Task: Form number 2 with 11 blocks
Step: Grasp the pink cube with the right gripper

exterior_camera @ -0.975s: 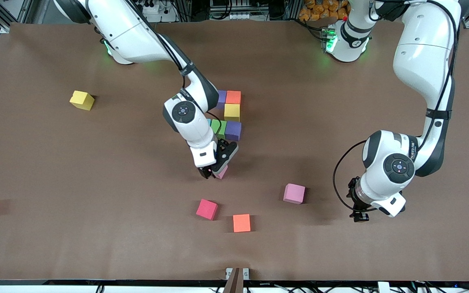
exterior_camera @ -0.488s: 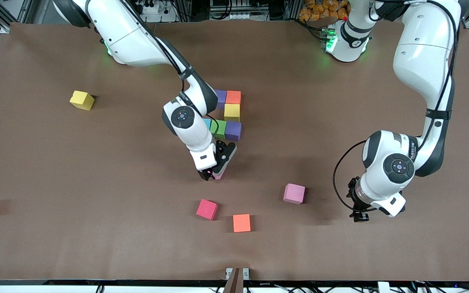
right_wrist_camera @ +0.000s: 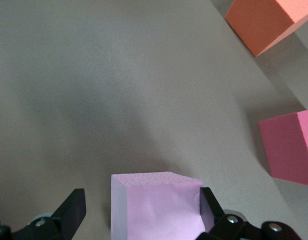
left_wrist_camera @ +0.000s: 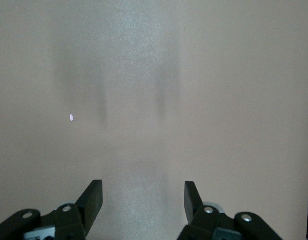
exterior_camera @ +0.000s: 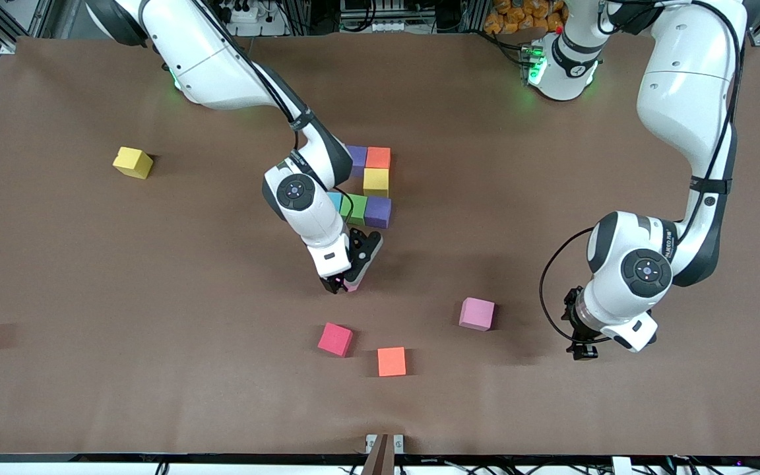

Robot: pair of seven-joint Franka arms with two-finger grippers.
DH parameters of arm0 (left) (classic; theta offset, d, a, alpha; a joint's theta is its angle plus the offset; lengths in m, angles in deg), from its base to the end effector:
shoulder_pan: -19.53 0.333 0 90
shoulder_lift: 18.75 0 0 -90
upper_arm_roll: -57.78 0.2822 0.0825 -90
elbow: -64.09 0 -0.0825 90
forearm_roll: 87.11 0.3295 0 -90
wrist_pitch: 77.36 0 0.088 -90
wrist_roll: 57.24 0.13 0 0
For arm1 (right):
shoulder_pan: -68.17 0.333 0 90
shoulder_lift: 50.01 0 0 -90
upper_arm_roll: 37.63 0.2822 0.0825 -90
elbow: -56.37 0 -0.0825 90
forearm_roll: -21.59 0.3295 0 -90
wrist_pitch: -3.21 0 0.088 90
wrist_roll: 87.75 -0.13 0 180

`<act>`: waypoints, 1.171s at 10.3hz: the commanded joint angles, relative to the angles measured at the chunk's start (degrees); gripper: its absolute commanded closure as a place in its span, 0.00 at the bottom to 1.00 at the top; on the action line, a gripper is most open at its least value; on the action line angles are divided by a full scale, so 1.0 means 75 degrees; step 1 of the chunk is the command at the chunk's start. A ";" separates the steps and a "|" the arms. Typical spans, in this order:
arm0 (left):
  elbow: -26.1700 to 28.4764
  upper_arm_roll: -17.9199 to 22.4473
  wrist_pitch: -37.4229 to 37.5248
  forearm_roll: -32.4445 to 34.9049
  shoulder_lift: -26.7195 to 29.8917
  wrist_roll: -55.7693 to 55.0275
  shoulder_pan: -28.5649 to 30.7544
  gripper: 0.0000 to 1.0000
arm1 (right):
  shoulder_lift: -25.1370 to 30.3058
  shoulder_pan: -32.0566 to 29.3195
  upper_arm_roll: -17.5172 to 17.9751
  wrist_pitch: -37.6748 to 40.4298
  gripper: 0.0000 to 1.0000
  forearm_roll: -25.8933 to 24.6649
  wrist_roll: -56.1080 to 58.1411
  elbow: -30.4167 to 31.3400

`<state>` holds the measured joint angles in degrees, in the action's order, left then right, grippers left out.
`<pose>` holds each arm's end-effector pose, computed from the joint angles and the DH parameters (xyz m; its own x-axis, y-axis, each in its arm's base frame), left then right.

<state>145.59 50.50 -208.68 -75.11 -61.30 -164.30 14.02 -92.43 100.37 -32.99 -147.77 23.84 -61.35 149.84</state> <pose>0.6635 -0.1261 0.2542 0.0110 0.9989 0.0463 0.9885 -0.0178 0.1501 0.5318 0.3890 0.2051 0.4797 0.8353 0.2685 0.8605 -0.5077 0.0419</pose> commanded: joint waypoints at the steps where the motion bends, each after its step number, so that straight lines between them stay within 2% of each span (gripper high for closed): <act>1: -0.0085 0.0045 -0.0057 0.0029 -0.0058 -0.0139 -0.0050 0.26 | -0.0204 -0.0180 0.0167 0.0161 0.00 0.0133 0.0196 -0.0274; 3: -0.0085 0.0045 -0.0057 0.0041 -0.0058 -0.0163 -0.0050 0.26 | -0.0192 -0.0204 0.0155 0.0664 0.00 0.0145 0.0208 -0.0567; 10: -0.0073 0.0045 -0.0057 0.0041 -0.0058 -0.0163 -0.0050 0.26 | -0.0379 -0.0263 0.0155 0.0584 0.01 0.0133 0.0231 -0.0545; 12: -0.0085 0.0057 -0.0057 0.0041 -0.0093 -0.0163 -0.0050 0.26 | -0.0379 -0.0263 0.0155 0.0595 0.20 0.0133 0.0231 -0.0556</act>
<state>145.59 50.50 -208.69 -75.11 -61.40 -164.32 14.02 -94.33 99.54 -33.00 -143.89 23.86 -61.15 147.46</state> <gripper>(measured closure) 0.256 0.079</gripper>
